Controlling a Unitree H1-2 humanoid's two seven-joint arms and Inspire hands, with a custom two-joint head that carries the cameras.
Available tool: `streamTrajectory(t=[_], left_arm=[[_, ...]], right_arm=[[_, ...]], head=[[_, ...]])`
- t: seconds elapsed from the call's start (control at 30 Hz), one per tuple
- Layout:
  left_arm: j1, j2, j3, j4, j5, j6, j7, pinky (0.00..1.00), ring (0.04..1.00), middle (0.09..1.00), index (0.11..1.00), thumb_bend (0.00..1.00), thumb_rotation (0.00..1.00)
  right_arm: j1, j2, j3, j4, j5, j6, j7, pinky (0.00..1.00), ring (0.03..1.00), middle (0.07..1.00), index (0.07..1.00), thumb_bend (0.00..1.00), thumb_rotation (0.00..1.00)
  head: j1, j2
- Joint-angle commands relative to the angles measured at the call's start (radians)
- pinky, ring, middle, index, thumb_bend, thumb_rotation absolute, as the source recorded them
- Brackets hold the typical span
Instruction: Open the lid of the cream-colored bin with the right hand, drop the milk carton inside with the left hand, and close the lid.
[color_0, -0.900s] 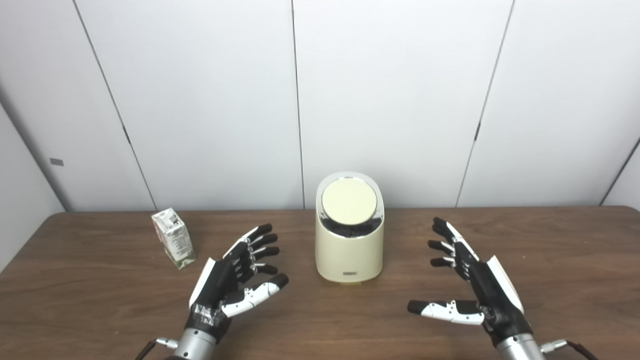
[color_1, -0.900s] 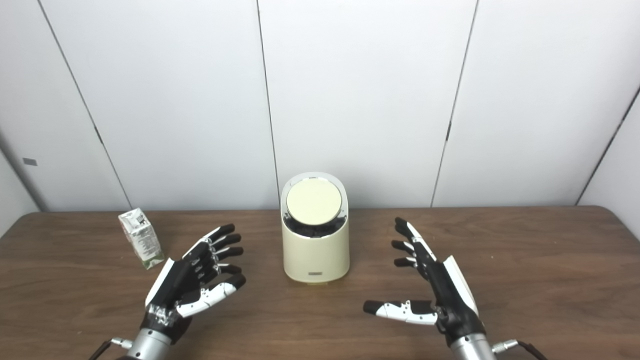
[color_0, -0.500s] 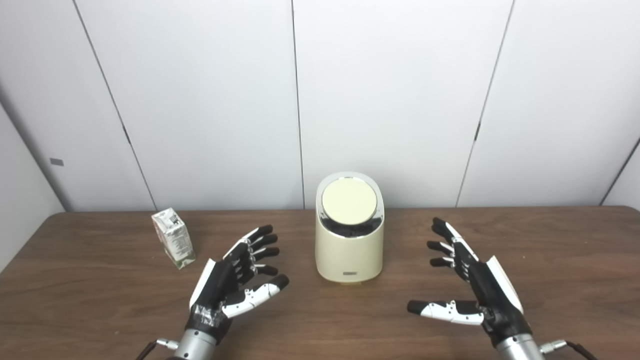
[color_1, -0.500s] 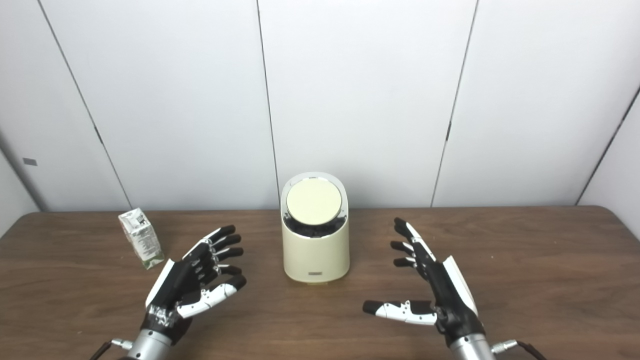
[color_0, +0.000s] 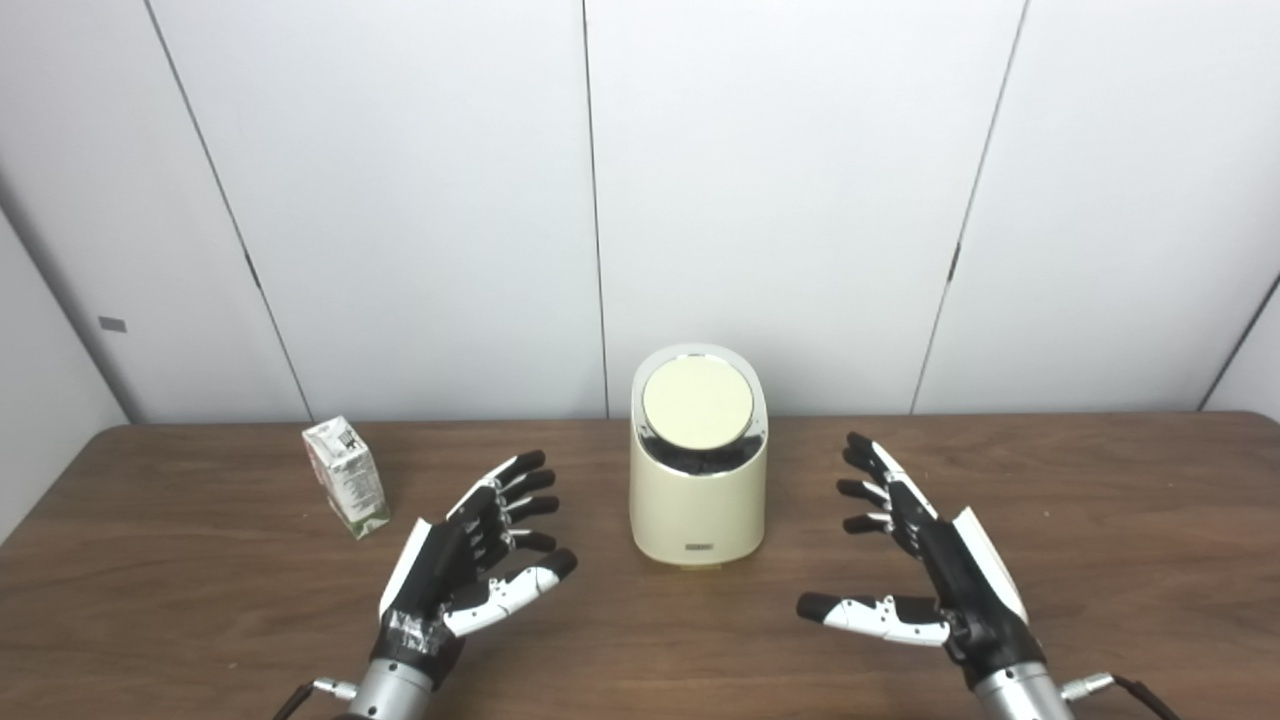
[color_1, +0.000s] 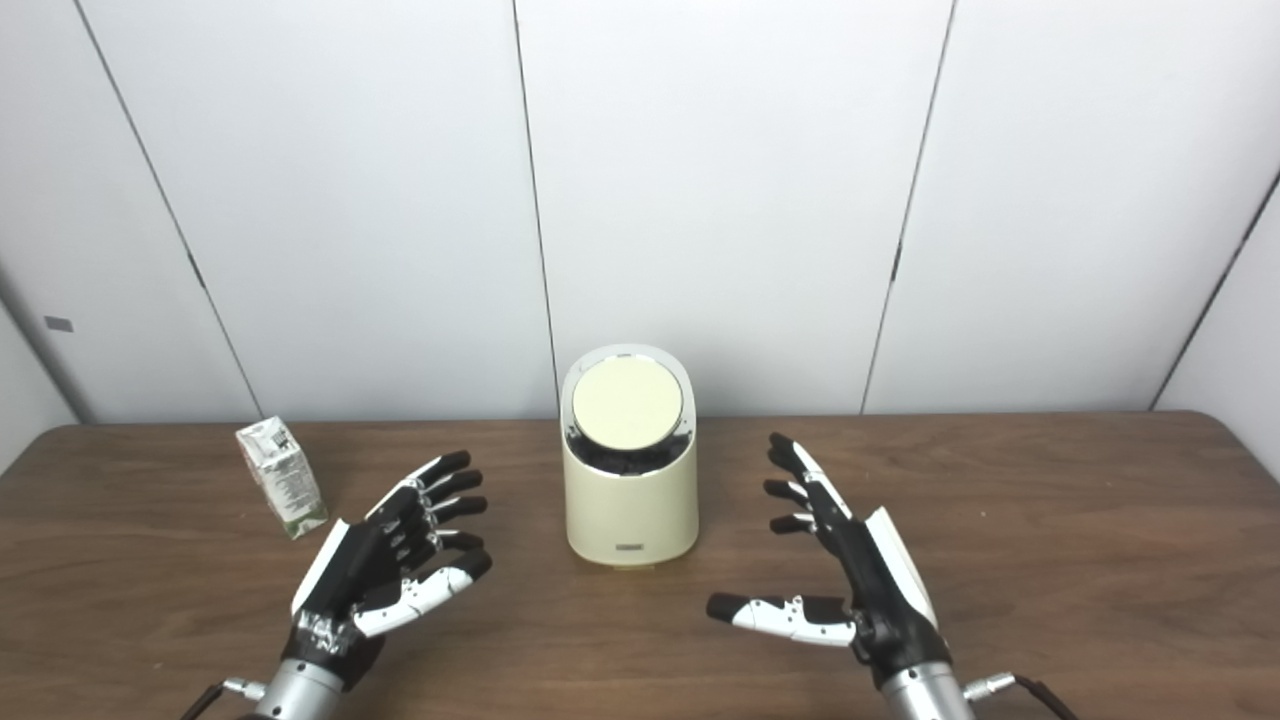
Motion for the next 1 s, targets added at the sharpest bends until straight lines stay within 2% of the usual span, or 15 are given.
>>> streamTrajectory(t=[0.0, 0.17, 0.33, 0.43, 0.6, 0.83, 0.97], left_arm=[[-0.035, 0.004, 0.003, -0.007, -0.005, -0.035, 0.000, 0.65, 0.792, 0.850, 0.905, 0.69, 0.18], [-0.044, 0.004, 0.003, 0.009, -0.010, -0.040, -0.005, 0.65, 0.794, 0.851, 0.910, 0.68, 0.18], [-0.051, 0.002, 0.000, 0.018, 0.010, -0.046, 0.005, 0.66, 0.796, 0.850, 0.907, 0.68, 0.18], [-0.054, 0.000, 0.001, 0.021, 0.007, -0.043, 0.005, 0.66, 0.794, 0.847, 0.906, 0.68, 0.18], [-0.057, -0.006, 0.000, 0.024, 0.006, -0.042, 0.006, 0.66, 0.792, 0.845, 0.908, 0.68, 0.16], [-0.061, -0.014, -0.001, 0.041, -0.001, -0.057, 0.002, 0.66, 0.800, 0.848, 0.906, 0.68, 0.16], [-0.065, -0.020, -0.003, 0.040, 0.006, -0.055, 0.007, 0.65, 0.796, 0.849, 0.908, 0.69, 0.16]], right_arm=[[-0.057, 0.001, -0.001, -0.044, 0.002, 0.009, -0.004, 0.75, 0.894, 0.942, 0.939, 0.80, 0.40], [-0.123, 0.017, -0.003, -0.040, -0.024, 0.087, -0.019, 0.75, 0.897, 0.939, 0.934, 0.87, 0.47], [-0.180, 0.028, -0.004, -0.014, -0.044, 0.116, -0.038, 0.73, 0.886, 0.930, 0.932, 0.87, 0.47], [-0.221, 0.036, -0.007, 0.009, -0.057, 0.143, -0.049, 0.78, 0.897, 0.932, 0.940, 0.88, 0.45], [-0.287, 0.028, 0.011, 0.025, -0.104, 0.233, -0.042, 0.83, 0.932, 0.956, 0.973, 0.89, 0.47], [-0.398, 0.002, 0.067, 0.061, -0.200, 0.371, -0.007, 0.74, 0.907, 0.956, 0.974, 0.90, 0.49], [-0.460, -0.007, 0.087, 0.107, -0.224, 0.398, 0.001, 0.74, 0.894, 0.950, 0.975, 0.91, 0.47]], head=[[0.001, 0.001], [-0.010, -0.007], [-0.014, -0.013], [-0.015, -0.015], [-0.013, -0.015], [-0.008, -0.018], [0.001, -0.019]])
